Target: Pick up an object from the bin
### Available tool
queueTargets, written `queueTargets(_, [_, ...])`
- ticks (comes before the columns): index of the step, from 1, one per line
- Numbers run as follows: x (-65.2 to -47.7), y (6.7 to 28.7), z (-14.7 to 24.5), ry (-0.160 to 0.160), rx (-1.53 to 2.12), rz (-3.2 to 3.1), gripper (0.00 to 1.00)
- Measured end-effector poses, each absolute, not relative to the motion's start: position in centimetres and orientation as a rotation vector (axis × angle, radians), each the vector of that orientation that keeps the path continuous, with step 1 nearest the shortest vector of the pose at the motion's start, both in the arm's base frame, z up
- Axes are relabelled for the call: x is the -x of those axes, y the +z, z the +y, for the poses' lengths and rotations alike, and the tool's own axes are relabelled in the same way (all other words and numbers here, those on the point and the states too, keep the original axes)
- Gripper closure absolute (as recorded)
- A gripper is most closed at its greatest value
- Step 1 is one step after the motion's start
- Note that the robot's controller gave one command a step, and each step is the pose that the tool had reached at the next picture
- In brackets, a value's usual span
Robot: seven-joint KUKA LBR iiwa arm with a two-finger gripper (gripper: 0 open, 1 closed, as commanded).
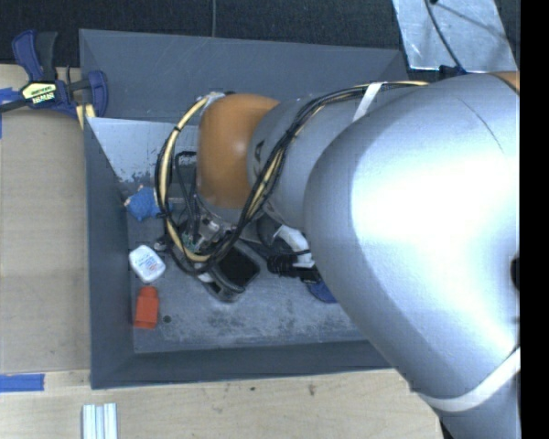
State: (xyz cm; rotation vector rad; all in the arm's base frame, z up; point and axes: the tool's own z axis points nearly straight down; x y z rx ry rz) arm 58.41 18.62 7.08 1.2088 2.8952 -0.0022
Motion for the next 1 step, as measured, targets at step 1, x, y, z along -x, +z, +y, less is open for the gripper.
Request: queueTargets(1, [-58.42, 7.6, 18.5, -0.002, -1.208, 2.898, 1.0])
